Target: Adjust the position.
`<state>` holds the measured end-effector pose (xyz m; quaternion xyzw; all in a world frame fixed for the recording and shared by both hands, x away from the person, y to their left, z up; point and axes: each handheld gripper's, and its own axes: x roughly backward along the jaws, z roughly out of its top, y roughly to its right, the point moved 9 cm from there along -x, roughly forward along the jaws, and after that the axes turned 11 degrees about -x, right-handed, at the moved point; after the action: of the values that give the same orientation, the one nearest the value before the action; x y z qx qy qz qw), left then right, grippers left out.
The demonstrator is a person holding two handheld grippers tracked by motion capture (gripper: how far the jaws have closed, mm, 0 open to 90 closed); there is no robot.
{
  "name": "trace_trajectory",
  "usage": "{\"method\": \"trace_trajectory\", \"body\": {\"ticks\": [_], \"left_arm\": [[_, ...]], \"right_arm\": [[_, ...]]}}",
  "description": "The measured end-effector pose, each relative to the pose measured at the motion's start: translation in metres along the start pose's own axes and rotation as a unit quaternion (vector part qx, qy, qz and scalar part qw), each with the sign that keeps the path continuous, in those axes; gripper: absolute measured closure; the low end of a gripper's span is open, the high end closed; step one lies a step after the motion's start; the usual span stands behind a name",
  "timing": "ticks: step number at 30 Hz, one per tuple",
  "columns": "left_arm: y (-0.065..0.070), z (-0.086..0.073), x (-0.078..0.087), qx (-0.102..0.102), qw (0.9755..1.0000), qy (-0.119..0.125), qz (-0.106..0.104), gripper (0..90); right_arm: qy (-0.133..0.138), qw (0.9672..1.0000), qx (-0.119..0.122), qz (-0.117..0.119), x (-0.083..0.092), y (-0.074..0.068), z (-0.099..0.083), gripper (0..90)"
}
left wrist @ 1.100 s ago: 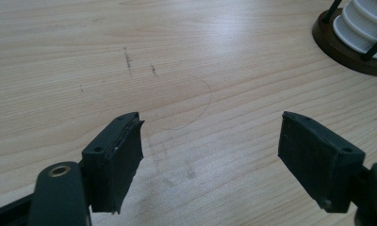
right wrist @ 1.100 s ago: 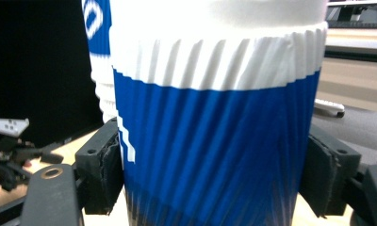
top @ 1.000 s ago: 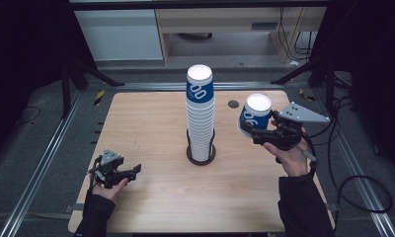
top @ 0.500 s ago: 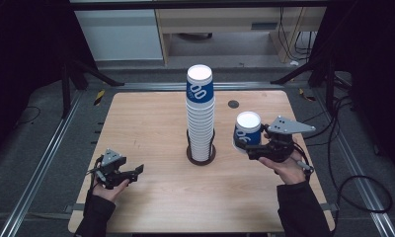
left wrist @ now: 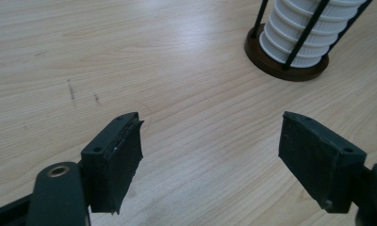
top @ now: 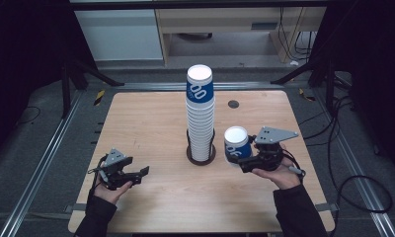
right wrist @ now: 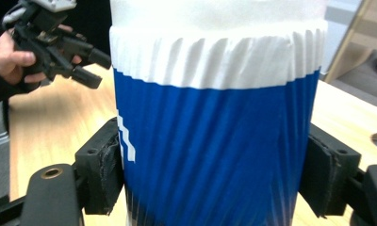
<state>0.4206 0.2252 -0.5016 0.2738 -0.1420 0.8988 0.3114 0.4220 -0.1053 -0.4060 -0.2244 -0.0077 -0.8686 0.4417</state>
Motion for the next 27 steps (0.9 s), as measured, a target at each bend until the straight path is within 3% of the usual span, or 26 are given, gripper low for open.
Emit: {"method": "trace_trajectory", "body": {"ticks": [12,27], "left_arm": [[0.023,0.009,0.002,-0.037,0.9985,-0.002,-0.041,21.1],[0.046,0.027,0.011,-0.078,0.9917,0.007,-0.102,20.5]], "right_arm": [[-0.063,0.9965,0.036,0.041,-0.024,-0.018,-0.022,21.8],[-0.114,0.9889,0.062,0.072,-0.042,-0.031,-0.039,21.9]]}}
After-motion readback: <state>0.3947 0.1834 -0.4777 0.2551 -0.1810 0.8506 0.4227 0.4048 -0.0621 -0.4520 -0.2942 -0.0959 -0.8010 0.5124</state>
